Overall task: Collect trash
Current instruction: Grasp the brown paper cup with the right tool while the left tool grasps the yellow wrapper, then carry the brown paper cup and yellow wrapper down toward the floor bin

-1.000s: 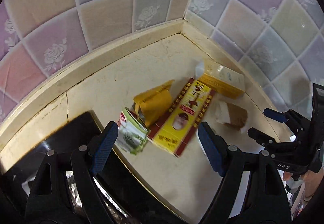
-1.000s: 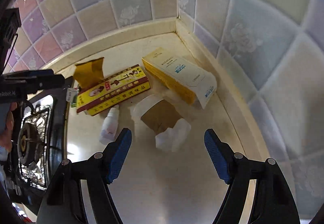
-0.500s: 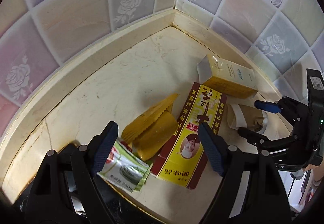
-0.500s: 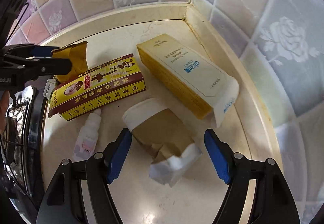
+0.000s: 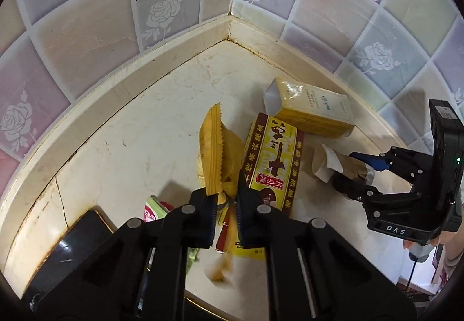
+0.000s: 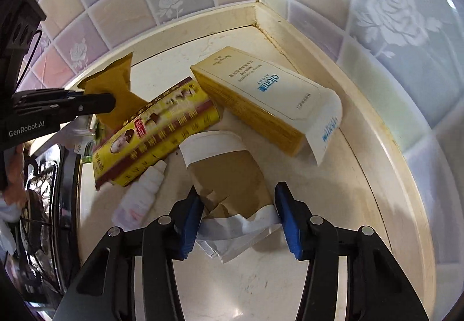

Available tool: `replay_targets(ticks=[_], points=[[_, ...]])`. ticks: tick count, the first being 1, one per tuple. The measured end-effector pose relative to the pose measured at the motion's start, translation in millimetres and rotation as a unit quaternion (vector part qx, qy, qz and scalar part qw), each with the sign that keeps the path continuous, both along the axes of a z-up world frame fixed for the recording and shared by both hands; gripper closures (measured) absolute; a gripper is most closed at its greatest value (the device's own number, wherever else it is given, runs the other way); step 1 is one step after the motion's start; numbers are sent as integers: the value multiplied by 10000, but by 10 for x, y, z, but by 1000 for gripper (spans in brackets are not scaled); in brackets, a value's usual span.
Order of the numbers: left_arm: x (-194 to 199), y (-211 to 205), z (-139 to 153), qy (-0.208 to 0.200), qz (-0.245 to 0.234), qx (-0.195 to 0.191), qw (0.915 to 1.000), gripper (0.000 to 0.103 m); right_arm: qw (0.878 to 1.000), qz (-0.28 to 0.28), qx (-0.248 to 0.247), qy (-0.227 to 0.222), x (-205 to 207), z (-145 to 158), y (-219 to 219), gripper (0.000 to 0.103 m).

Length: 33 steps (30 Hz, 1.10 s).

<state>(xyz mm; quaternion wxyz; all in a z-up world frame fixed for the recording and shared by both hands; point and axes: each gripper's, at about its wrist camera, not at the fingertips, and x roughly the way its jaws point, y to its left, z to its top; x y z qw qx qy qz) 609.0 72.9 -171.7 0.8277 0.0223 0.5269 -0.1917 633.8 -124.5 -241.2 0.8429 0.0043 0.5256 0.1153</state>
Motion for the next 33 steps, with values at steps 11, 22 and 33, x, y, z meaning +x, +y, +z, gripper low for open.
replay_targets(ticks=[11, 22, 33], points=[[-374, -44, 464, -180, -10, 37, 9998, 95, 9978, -443, 349, -346, -384, 438, -155, 54], [-1196, -310, 1192, -504, -10, 74, 9987, 96, 9934, -471, 529, -897, -1105, 1245, -299, 54], [-2385, -665, 1961, -1084, 168, 169, 9938, 96, 9851, 13, 873, -1479, -2318, 2049, -464, 54]])
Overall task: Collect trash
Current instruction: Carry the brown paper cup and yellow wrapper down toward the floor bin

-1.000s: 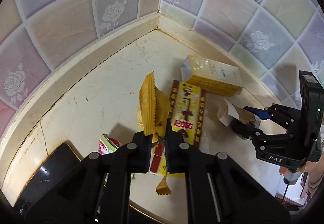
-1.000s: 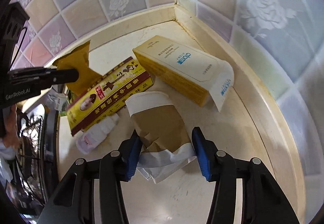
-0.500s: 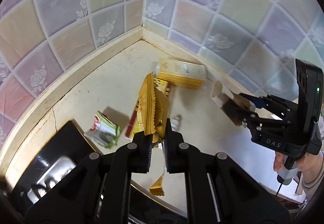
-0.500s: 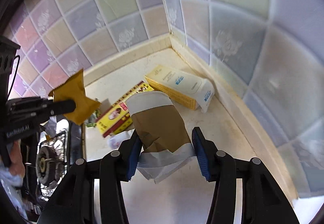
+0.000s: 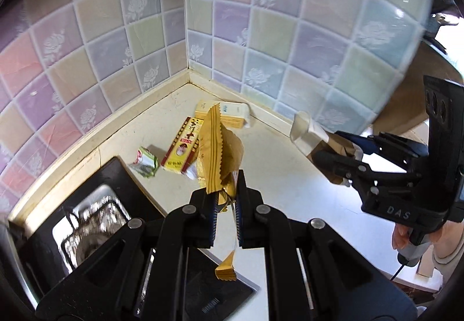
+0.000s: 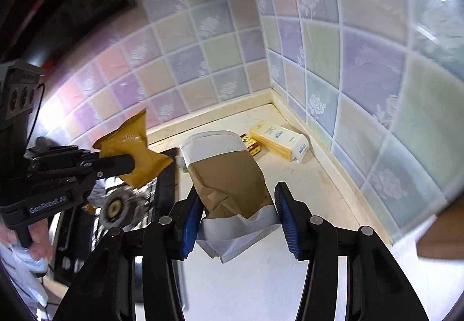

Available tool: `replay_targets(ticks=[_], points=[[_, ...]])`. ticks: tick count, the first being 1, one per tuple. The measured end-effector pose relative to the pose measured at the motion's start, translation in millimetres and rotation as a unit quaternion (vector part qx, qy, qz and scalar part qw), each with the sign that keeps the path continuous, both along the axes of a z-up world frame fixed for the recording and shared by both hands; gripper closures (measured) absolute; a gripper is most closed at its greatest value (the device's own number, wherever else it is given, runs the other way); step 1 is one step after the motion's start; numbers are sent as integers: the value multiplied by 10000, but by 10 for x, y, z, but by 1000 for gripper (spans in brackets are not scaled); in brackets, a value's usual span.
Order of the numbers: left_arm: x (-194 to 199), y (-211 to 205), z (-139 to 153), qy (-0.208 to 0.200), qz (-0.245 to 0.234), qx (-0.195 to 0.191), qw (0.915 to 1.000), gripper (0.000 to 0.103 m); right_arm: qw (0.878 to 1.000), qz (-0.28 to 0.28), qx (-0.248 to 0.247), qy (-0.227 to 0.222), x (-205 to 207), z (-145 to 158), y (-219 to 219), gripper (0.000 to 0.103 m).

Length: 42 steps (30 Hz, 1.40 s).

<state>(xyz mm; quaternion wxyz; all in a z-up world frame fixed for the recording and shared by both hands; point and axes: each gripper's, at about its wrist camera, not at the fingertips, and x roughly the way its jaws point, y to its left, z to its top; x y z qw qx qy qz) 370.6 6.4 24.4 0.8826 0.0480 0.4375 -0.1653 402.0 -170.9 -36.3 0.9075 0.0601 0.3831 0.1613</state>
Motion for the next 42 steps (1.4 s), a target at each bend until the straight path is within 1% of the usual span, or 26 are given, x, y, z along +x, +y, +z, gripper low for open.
replay_targets(ticks=[5, 10, 15, 20, 26, 29, 33, 34, 36, 38, 42], points=[[-692, -194, 132, -132, 173, -50, 9997, 96, 9994, 277, 135, -158, -702, 145, -111, 54], [-1410, -373, 45, -183, 366, -165, 9990, 95, 9985, 464, 212, -188, -1443, 109, -276, 54], [-2073, -595, -191, -65, 537, -331, 9980, 95, 9981, 540, 294, -56, -2087, -99, -484, 54], [-2647, -765, -537, 245, 679, -486, 9962, 96, 9980, 464, 350, 232, -2622, -418, -663, 54], [-3084, -912, -1023, 610, 663, -572, 9943, 96, 9974, 287, 423, 498, -3166, -847, -804, 54], [-3230, -960, -1302, 802, 616, -631, 9929, 95, 9972, 109, 349, 645, -3403, -1142, -821, 54], [-3345, -978, -1789, 1124, 625, -627, 9897, 95, 9948, -21, 213, 994, -3675, -1675, -790, 54], [-3329, -967, -1905, 1206, 631, -631, 9887, 96, 9935, -45, 149, 1130, -3733, -1868, -768, 54], [-3355, -960, -2225, 1408, 623, -609, 9862, 96, 9903, -94, 66, 1383, -3807, -2189, -739, 54], [-3344, -973, -2553, 1589, 575, -563, 9840, 95, 9860, -185, -52, 1655, -3882, -2579, -703, 54], [-3347, -1008, -3290, 1861, 464, -542, 9799, 96, 9745, -431, -174, 2196, -3982, -3490, -694, 54]])
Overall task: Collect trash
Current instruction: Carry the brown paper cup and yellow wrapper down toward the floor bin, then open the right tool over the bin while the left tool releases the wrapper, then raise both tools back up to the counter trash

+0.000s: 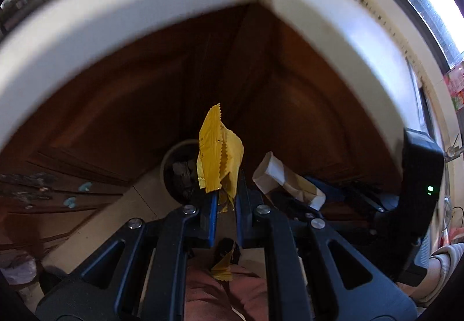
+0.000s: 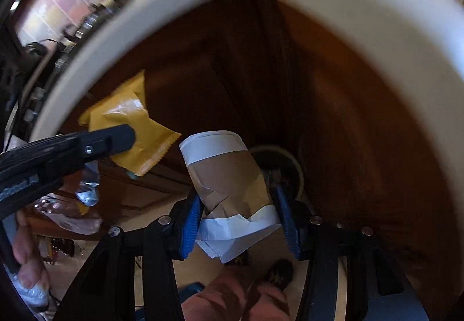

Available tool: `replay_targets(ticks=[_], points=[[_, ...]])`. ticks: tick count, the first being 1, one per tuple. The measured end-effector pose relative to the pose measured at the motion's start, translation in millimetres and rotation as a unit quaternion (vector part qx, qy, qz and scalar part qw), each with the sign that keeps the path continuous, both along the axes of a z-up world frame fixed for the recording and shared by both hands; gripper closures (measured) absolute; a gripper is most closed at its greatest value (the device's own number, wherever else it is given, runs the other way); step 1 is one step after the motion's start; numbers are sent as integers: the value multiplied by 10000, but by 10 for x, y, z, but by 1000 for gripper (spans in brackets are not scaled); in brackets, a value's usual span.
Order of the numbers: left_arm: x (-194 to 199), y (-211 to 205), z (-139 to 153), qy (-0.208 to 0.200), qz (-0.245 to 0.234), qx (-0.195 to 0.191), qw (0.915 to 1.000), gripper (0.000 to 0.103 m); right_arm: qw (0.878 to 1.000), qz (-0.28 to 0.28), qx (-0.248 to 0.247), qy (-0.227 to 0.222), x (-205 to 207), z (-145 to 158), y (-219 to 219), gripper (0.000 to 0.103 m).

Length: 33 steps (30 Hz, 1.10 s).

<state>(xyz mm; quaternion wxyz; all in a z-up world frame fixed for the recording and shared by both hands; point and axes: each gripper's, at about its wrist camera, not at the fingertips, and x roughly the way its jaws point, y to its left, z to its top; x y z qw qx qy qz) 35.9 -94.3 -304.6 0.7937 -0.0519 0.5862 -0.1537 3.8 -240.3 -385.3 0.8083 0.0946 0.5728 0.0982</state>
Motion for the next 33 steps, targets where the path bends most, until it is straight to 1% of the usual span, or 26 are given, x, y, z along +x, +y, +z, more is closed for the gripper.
replay_targets(ticks=[2, 3, 6, 8, 10, 14, 16, 18, 19, 20, 21, 26, 29, 33], points=[[12, -8, -406, 187, -22, -52, 9998, 96, 9996, -137, -57, 237, -2, -386, -7, 54], [23, -11, -576, 261, -26, -59, 9996, 95, 9990, -223, -84, 367, -1, -628, -13, 54], [110, -20, -1108, 472, -42, -78, 9988, 96, 9975, -402, -133, 557, 34, -1163, -29, 54], [179, -19, -1397, 568, -60, -105, 9983, 95, 9967, -511, -151, 617, 76, -1434, -43, 54], [250, -16, -1637, 613, -103, -138, 9980, 95, 9957, -627, -180, 657, 150, -1706, -61, 53], [379, -1, -1961, 621, -211, -153, 9977, 95, 9945, -764, -158, 700, 275, -2118, -79, 53], [445, 22, -2070, 611, -276, -98, 9977, 93, 9943, -788, -174, 691, 353, -2261, -62, 53], [503, 78, -2170, 645, -356, -11, 9973, 77, 9945, -767, -185, 688, 402, -2396, -45, 53], [501, 65, -2206, 665, -398, 29, 9970, 54, 9946, -731, -229, 694, 435, -2453, -46, 53], [510, 58, -2232, 657, -428, 85, 9969, 35, 9945, -712, -241, 724, 448, -2511, -26, 53], [510, 61, -2249, 631, -438, 143, 9969, 31, 9942, -708, -221, 779, 482, -2546, -7, 52], [503, 132, -2258, 597, -365, 360, 9969, 30, 9914, -711, -313, 1056, 384, -2701, 38, 51], [501, 198, -2210, 568, -224, 371, 9974, 30, 9909, -744, -295, 1079, 285, -2669, 49, 51], [452, 278, -2101, 497, -57, 401, 9979, 30, 9915, -761, -267, 1020, 202, -2564, 58, 46]])
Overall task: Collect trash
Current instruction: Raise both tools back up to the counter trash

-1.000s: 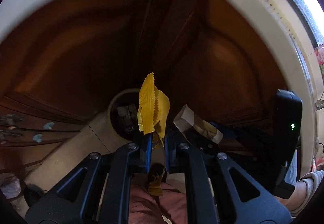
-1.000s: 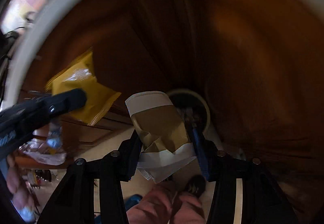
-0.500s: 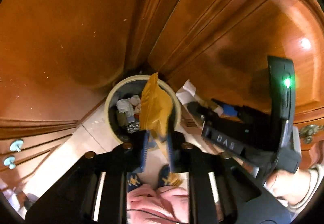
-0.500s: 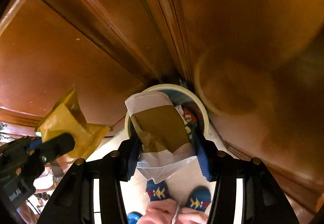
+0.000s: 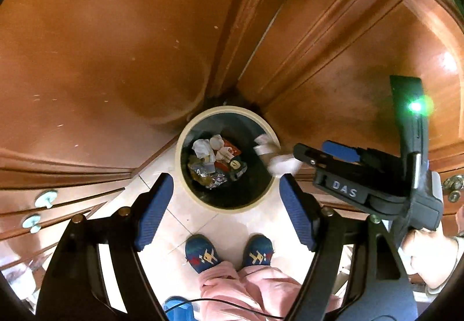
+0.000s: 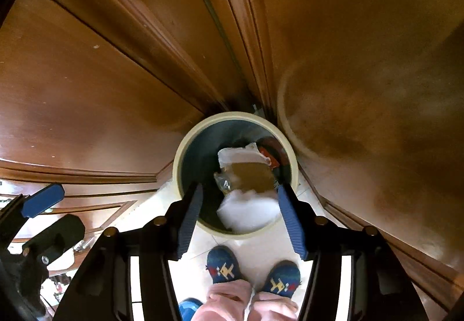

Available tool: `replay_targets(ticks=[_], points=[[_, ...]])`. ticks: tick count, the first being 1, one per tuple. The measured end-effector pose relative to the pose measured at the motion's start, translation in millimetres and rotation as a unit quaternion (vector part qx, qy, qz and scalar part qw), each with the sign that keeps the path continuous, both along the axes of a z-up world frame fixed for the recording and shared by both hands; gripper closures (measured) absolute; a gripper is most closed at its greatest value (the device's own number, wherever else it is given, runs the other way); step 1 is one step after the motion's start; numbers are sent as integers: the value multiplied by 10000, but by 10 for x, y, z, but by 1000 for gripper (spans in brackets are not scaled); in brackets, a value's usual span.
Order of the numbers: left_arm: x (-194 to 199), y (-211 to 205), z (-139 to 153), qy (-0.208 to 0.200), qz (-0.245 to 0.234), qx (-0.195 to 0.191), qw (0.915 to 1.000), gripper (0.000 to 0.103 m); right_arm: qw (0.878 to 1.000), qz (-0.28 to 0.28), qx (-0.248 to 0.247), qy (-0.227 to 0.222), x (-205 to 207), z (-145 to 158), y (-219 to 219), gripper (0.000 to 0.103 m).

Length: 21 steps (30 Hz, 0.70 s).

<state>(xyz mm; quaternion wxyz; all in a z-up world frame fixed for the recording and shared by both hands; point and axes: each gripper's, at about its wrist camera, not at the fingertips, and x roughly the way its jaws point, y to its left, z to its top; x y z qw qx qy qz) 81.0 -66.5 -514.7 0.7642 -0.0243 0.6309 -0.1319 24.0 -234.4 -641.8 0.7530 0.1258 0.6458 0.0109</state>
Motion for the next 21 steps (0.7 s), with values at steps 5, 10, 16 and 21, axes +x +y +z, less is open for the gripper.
replay_targets(ticks=[5, 10, 16, 21], points=[[-76, 54, 214, -138, 143, 54, 9998, 29, 9998, 97, 89, -122, -60, 226, 54, 37], [-160, 126, 498, -160, 357, 61, 9992, 28, 9996, -28, 228, -137, 211, 571, -129, 37], [-303, 159, 978, -186, 509, 43, 9985, 28, 9994, 31, 325, -114, 242, 1125, -116, 37], [-425, 131, 1564, -386, 536, 47, 9978, 28, 9990, 185, 370, -170, 138, 1751, -69, 37]])
